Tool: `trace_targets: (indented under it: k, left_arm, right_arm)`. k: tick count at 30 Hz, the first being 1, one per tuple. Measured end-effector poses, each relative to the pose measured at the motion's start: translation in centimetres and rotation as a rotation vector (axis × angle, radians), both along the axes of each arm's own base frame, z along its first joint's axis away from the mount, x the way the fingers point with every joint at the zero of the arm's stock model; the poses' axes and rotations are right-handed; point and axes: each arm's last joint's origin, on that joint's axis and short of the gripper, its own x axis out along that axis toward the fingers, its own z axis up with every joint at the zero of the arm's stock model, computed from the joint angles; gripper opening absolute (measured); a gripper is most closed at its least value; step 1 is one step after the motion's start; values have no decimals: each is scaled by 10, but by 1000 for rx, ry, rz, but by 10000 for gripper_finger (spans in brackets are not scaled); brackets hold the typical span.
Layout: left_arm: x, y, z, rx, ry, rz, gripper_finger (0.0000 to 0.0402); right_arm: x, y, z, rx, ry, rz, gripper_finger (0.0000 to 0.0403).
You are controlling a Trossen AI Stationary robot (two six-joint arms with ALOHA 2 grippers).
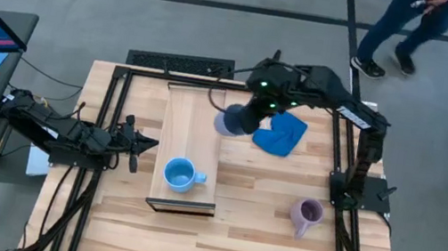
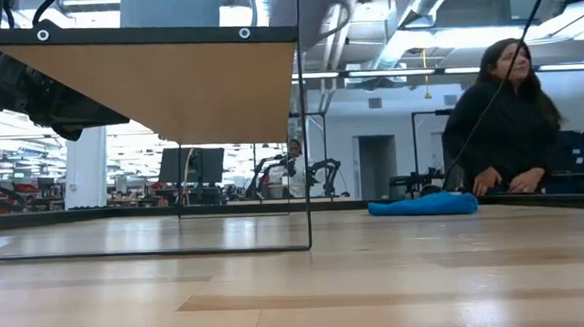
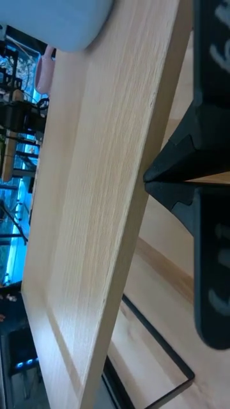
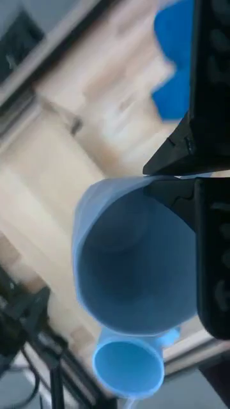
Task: Stack small to large cups/mugs on shelf
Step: Put the blue mug on the shelf
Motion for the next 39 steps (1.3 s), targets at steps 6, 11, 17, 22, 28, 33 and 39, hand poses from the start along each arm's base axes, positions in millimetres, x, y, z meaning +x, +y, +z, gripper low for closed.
trace_targets:
  k: [6,11,17,22,28,33,39]
  left_arm:
    - [0,0,0,-4,-1,-6,0]
    - [1,-1,-1,-8,12,-21,0]
    - [2,-2,-3,-20,28,-41,0]
    - [2,-2,-3,-20,37,-47,0]
    - [2,-2,-3,-18,36,-41,0]
    - [2,-2,-3,-18,36,-41,0]
    - [2,-2,-3,-18,35,-40,0]
  right_arm:
    - [18,-7,-17,81,30,-22,9]
    - [32,-6,-19,118,-46,6,9]
    - [38,-2,-21,126,-61,16,9]
    - [39,-1,-19,129,-83,0,9]
    - [41,0,-18,135,-109,-1,9]
    - [49,0,-24,136,-107,-10,9]
    - [66,-4,-41,131,-92,10,9]
